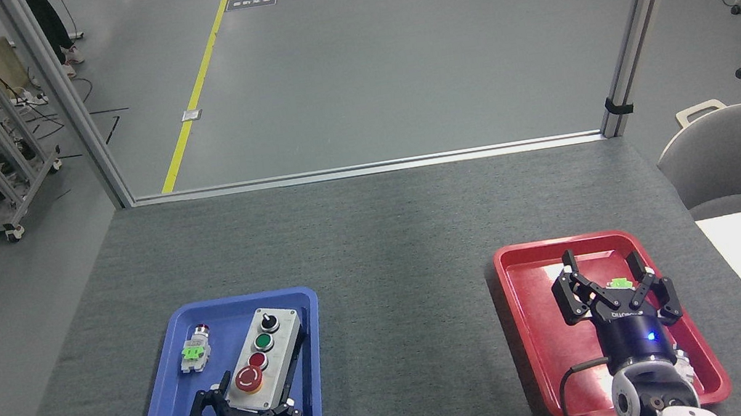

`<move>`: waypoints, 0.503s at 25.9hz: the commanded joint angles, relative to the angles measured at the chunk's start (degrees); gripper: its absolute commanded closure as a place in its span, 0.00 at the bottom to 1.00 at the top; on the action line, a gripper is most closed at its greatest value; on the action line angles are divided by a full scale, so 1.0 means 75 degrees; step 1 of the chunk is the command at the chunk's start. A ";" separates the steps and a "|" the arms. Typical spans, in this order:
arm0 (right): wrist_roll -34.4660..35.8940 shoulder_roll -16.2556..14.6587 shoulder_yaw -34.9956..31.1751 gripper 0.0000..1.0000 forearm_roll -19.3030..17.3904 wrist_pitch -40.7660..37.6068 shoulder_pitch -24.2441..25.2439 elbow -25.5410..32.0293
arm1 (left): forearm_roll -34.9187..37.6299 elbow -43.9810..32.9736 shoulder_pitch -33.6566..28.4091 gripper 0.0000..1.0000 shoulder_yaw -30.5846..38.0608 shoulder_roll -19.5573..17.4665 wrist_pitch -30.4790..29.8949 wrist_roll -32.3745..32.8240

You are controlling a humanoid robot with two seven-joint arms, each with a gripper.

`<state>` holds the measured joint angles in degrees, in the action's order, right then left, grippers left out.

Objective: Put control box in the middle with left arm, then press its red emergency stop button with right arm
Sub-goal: 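Close the left gripper on the grey control box, then lift the control box out of the blue tray toward the table middle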

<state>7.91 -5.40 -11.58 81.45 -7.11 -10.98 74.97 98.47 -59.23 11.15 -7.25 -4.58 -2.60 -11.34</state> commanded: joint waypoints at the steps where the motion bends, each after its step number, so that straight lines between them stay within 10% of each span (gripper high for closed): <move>1: 0.0000 -0.0007 -0.0003 0.00 -0.0009 -0.0013 0.0000 0.0000 | -0.0016 0.0175 0.0072 0.02 -0.0006 0.0002 -0.0005 0.0000; 9: 0.0000 -0.0030 -0.0027 0.00 -0.0009 -0.0013 0.0000 0.0000 | -0.0016 0.0234 0.0154 0.38 -0.0029 -0.0022 -0.0099 0.0000; 13: 0.0000 -0.0054 -0.0027 0.00 -0.0009 -0.0025 0.0012 0.0000 | -0.0027 0.0222 0.0166 0.89 -0.0029 -0.0057 -0.0158 0.0000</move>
<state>7.92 -5.68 -11.77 81.39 -7.22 -10.99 74.97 98.34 -57.53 12.26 -7.46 -4.85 -3.49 -11.40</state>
